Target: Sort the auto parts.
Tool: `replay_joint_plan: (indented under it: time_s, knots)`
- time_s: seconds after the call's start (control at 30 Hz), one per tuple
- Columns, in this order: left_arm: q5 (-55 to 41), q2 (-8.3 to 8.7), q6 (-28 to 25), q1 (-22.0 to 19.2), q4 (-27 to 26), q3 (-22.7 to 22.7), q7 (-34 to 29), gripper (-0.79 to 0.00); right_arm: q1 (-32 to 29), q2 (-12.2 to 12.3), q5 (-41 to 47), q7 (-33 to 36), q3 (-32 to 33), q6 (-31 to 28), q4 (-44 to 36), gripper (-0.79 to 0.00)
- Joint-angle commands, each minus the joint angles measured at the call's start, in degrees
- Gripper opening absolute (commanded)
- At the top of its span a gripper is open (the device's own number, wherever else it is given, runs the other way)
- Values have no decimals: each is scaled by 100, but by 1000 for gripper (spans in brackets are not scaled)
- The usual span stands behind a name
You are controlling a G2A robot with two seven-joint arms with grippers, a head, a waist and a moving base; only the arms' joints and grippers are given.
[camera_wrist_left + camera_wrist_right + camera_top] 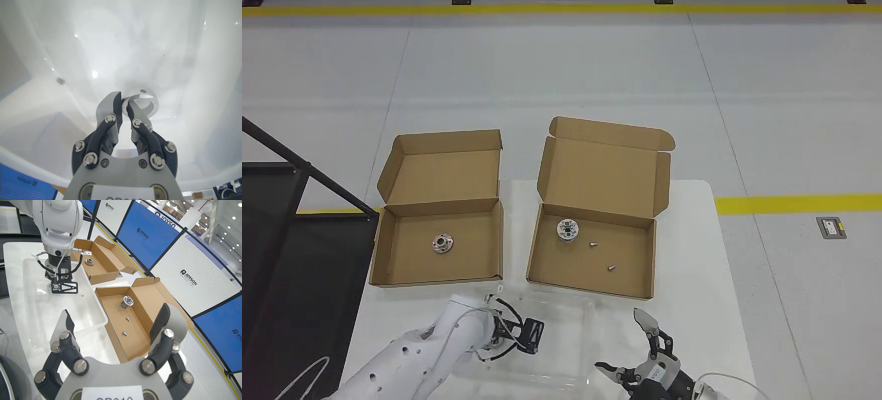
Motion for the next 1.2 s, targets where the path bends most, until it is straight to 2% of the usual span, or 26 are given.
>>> replay_joint_plan:
  time_s: [0.0, 0.17, 0.33, 0.5, 0.67, 1.1, 1.17]
  knots:
    - [-167, 106, -68, 115, -314, -306, 250, -785, 0, 0, 0, 0, 0, 0, 0, 0]
    - [-267, 481, -93, 684, -1045, -1397, 1285, -785, 0, 0, 0, 0, 0, 0, 0, 0]
    - [-165, 849, 44, 1535, -1457, -2856, 3192, -785, 0, 0, 0, 0, 0, 0, 0, 0]
    - [522, 1059, 838, 2563, -1339, -3923, 5249, -785, 0, 0, 0, 0, 0, 0, 0, 0]
    - [625, 1139, 1284, 3227, -911, -4516, 7235, -785, 0, 0, 0, 0, 0, 0, 0, 0]
    - [625, 1139, 1284, 3227, -911, -4516, 7235, -785, 0, 0, 0, 0, 0, 0, 0, 0]
    - [584, 1125, 1360, 3244, -913, -4495, 7049, -785, 0, 0, 0, 0, 0, 0, 0, 0]
